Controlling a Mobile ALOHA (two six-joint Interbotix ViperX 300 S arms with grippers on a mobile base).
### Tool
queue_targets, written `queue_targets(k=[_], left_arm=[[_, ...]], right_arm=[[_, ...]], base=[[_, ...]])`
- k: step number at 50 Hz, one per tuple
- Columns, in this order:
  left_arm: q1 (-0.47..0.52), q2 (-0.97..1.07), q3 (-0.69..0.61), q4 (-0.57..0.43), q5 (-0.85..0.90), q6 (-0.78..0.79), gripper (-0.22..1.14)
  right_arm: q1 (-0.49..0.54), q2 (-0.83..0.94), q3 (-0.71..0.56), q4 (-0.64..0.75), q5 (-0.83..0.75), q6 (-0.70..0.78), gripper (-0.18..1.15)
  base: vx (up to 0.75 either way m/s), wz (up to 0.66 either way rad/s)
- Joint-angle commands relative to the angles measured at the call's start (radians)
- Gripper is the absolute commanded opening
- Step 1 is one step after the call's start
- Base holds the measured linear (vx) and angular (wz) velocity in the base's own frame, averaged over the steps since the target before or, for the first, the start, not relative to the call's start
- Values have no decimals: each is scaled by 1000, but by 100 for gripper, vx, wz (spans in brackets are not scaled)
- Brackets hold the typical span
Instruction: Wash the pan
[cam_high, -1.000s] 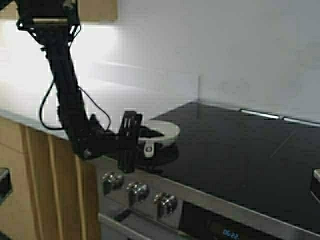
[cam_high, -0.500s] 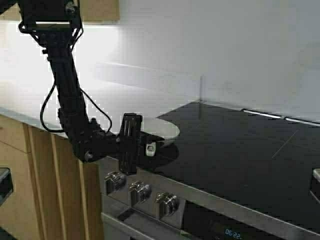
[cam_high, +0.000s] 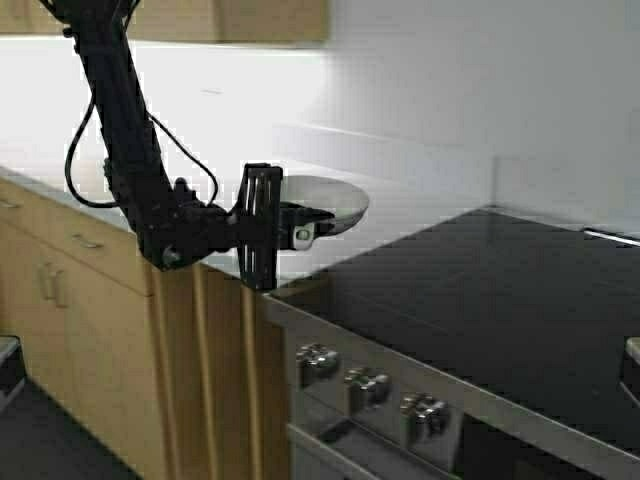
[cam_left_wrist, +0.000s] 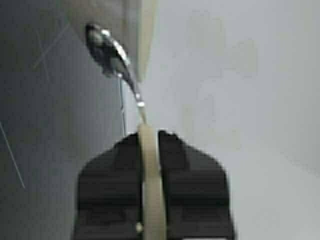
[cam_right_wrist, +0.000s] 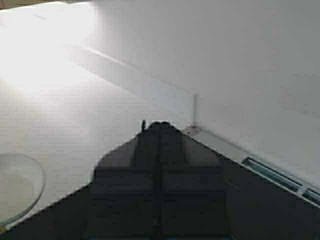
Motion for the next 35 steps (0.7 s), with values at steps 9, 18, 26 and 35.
queue_targets(k=[9,18,26,35], left_arm=[[9,-147,115,-20,-25,38,2],[9,-160,153,-18,-32,64,2],[9,-153,158,-20,-48,74,2],[9,-129,133,-15,-49,75,2]], right_arm=[[0,43,-29,-2,9,3,7],[0,44,-31,-2,11,5,7],[2,44,-32,-2,11,5,7],[2,46,-34,-2,11,5,7]], base=[[6,55],[6,57],[5,54],[5,49]])
